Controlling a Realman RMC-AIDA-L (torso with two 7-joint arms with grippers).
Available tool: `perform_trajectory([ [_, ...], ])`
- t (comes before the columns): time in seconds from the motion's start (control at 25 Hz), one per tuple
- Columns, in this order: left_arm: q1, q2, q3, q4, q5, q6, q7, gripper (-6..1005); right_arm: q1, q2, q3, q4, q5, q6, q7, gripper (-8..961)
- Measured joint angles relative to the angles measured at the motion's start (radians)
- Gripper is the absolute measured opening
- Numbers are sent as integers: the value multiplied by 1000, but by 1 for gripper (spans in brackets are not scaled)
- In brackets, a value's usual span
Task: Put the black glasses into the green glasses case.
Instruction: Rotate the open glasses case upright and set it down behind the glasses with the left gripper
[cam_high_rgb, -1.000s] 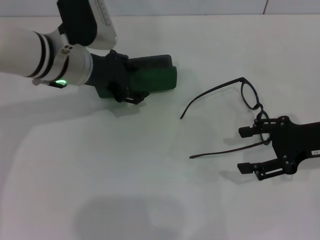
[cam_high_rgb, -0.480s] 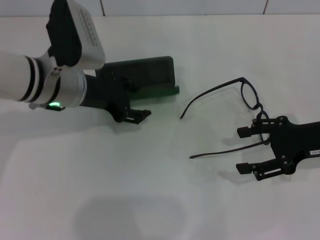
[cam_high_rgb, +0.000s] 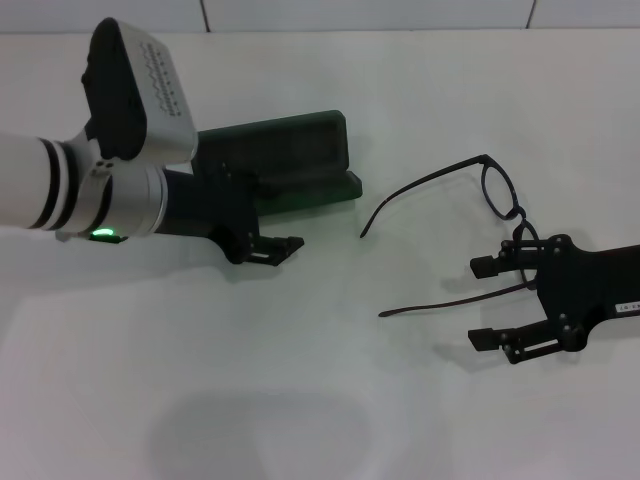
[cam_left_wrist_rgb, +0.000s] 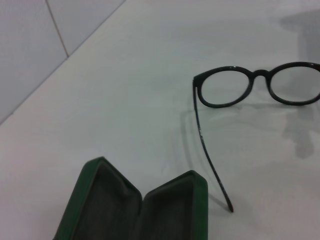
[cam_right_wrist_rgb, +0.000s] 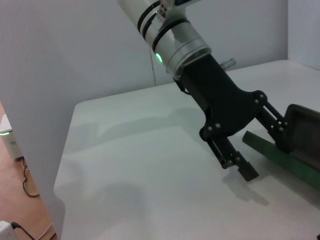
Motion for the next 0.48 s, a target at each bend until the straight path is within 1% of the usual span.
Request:
perform_trajectory([
  [0.12, 15, 0, 1, -9, -23, 3, 33, 718, -1, 0, 0, 1, 0, 1, 0, 858],
  [0.24, 22, -1, 1, -46, -71, 4, 89, 718, -1, 0, 0, 2, 0, 2, 0, 858],
  [0.48, 23, 0, 2, -63, -84, 5, 108, 719, -1, 0, 0, 2, 0, 4, 0, 857],
])
